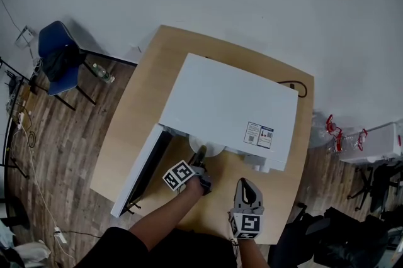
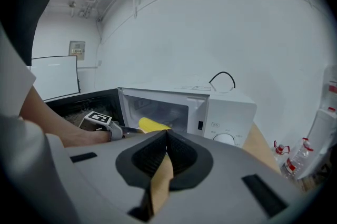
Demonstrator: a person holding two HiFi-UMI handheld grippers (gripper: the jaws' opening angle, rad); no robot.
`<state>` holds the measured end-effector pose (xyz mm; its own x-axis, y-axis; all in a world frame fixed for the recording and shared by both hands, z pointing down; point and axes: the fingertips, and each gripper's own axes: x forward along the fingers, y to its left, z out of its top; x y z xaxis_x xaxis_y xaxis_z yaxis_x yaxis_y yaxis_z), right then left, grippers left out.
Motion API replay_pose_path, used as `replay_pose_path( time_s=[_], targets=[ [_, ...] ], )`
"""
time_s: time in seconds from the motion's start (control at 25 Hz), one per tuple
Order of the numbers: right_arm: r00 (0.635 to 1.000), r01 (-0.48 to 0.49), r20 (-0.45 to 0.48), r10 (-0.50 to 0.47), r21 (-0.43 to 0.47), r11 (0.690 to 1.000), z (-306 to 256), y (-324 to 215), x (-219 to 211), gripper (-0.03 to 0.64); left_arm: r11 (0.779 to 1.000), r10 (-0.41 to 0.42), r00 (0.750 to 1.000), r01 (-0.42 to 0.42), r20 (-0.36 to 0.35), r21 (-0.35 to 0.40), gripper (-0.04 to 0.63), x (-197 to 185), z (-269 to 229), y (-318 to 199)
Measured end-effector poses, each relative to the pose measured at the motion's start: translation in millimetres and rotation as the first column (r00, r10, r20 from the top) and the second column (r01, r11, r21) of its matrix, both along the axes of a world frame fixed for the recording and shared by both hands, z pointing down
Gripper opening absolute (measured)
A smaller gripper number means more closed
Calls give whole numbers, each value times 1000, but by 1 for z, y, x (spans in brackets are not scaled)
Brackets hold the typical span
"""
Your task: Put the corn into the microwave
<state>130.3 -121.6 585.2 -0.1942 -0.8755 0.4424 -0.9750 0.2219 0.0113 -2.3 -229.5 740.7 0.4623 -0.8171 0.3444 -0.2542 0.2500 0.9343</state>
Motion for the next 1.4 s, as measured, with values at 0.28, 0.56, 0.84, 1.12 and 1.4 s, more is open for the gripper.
replay_pose_path(
  time_s=[0.28,0.56,0.84,1.12,1.4],
  targets=[
    [1000,25,3,-25,-7,1000,2,8,-11,60,998,50,997,-48,53,-34,152,-5,0,19],
    [1000,29,-3,-29,-33,999,11,22,-11,60,998,64,994,-62,93,-29,36,-9,-5,26],
    [1000,16,8,-15,-25,1000,9,25,-7,60,998,46,997,-43,69,-36,31,-5,-3,15],
    [1000,6,5,-6,-30,1000,10,27,2,60,999,45,995,-43,89,-18,31,3,-3,-9],
    [1000,5,5,-5,-37,999,13,28,10,60,999,25,995,-22,96,-35,31,9,0,-20]
  ],
)
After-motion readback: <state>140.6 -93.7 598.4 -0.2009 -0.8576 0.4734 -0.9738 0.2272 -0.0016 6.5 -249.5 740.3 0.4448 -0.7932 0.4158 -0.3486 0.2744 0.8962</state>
